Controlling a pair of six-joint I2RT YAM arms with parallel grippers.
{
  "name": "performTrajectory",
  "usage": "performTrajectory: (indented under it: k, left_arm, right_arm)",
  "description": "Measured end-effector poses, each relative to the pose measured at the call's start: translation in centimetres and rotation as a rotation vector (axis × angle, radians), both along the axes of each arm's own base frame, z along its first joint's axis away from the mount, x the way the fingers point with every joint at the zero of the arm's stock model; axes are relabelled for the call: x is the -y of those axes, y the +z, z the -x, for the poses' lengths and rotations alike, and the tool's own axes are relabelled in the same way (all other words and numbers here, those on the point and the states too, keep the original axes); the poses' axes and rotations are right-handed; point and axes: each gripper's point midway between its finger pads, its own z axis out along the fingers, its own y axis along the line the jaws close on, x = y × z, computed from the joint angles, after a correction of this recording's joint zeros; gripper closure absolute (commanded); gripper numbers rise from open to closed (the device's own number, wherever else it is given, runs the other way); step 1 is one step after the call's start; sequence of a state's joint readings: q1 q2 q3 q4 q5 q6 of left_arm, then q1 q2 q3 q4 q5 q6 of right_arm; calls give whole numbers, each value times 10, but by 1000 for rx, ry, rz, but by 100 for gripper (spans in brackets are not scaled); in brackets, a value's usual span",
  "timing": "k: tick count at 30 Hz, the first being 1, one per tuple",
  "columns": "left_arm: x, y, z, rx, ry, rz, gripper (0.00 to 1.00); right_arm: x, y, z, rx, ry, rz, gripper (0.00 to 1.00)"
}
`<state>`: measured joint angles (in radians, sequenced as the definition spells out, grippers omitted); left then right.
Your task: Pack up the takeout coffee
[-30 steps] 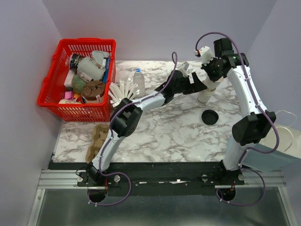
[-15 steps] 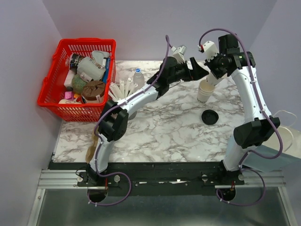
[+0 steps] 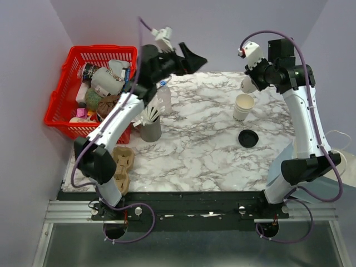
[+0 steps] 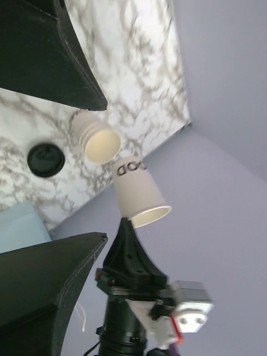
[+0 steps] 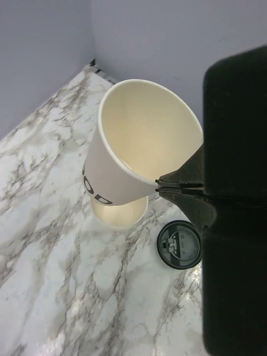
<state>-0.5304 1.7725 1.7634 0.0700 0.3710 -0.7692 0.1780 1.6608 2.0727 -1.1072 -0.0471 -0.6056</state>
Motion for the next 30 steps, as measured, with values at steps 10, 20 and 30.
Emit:
performTrajectory:
  k: [10,20,30]
  left_arm:
    - [-179,65,53,393,236,-270,1]
    - [-233,34,80,452,433,-544,1]
    - [-250,1,80,403,483,-648,1]
  right_arm:
    - [-150,-83,79,-98,633,148,99]
    - [-217,-168,131,-155,975,362,99]
    - [-219,-203,148,-182,1004,396,99]
